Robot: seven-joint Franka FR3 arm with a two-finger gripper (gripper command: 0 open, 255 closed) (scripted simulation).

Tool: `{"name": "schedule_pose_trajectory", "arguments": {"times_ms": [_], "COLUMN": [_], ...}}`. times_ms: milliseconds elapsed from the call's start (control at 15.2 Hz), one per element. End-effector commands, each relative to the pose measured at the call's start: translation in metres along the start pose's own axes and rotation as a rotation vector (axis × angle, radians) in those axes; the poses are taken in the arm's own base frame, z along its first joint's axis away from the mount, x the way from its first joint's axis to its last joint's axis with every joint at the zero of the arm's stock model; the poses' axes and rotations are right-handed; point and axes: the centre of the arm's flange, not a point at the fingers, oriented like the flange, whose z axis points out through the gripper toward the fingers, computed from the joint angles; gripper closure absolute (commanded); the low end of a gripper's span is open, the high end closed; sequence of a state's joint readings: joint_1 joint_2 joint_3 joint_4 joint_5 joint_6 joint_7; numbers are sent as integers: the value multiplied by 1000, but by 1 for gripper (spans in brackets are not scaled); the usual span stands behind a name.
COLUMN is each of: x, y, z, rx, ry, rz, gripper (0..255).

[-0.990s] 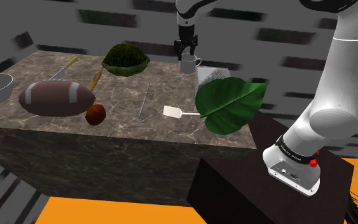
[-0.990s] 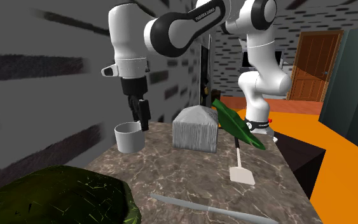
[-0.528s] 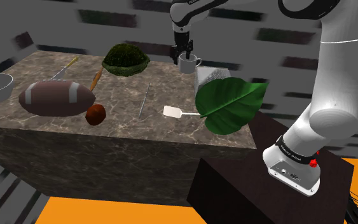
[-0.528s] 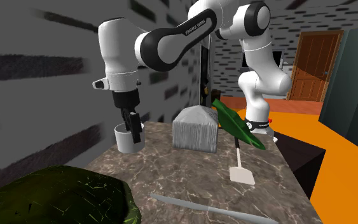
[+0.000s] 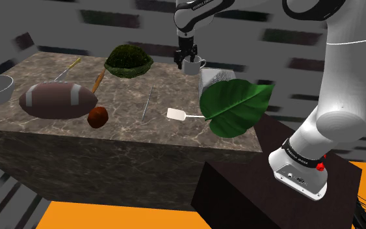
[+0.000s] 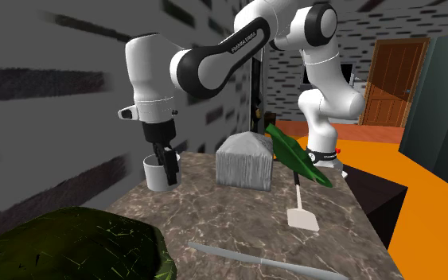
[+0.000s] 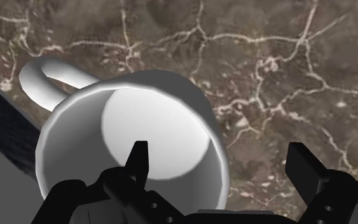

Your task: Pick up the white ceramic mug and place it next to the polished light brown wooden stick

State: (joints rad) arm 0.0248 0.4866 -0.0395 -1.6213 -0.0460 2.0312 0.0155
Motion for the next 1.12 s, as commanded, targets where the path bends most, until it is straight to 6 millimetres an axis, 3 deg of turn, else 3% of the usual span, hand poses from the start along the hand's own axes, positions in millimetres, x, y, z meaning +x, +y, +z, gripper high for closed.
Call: {"name": "schedule_pose_trajectory", "arguments": {"times_ms": [0,66,132,726,1056], "x": [0,0,0,0,-2], "y": [0,0,0,0,2], "z": [0,0,0,0,-26], "rx": [0,0,0,0,0], "ry": [0,0,0,0,0], "rz": [0,0,0,0,0], "gripper": [0,0,255,255,255]}}
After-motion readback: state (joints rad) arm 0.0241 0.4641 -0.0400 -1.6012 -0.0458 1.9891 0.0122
